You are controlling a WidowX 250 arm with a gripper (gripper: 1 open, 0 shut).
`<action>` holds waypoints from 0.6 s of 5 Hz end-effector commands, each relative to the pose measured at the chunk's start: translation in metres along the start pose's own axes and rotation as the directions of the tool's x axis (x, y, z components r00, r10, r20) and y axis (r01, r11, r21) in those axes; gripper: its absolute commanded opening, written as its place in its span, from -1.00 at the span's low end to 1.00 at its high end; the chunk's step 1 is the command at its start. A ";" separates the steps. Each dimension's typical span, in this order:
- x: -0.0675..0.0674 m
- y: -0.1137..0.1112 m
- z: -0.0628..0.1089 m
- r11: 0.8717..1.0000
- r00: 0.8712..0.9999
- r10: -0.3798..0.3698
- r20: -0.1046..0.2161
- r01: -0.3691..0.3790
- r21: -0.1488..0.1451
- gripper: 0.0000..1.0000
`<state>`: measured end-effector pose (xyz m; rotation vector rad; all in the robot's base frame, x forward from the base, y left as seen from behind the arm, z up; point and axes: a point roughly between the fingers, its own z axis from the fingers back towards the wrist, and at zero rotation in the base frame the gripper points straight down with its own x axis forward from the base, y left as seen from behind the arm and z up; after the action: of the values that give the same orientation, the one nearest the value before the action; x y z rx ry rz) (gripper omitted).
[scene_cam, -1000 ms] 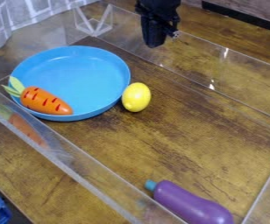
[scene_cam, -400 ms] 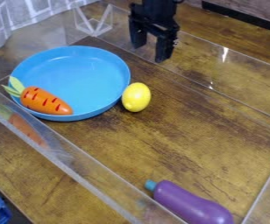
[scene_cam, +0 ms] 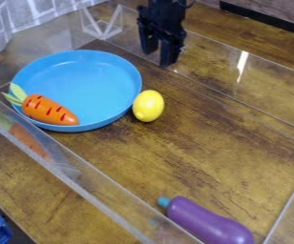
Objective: Put the carrot on the blue tray
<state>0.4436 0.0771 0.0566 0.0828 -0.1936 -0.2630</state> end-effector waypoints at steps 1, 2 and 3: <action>0.002 0.015 0.020 0.999 0.998 -0.006 0.062 0.003 0.037 1.00; 0.002 0.018 0.021 0.999 0.998 -0.009 0.069 0.006 0.040 -1.00; 0.000 0.019 0.018 0.999 0.997 -0.015 0.077 0.011 0.045 -1.00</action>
<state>0.4406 0.0845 0.0460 0.0875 -0.2077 -0.2911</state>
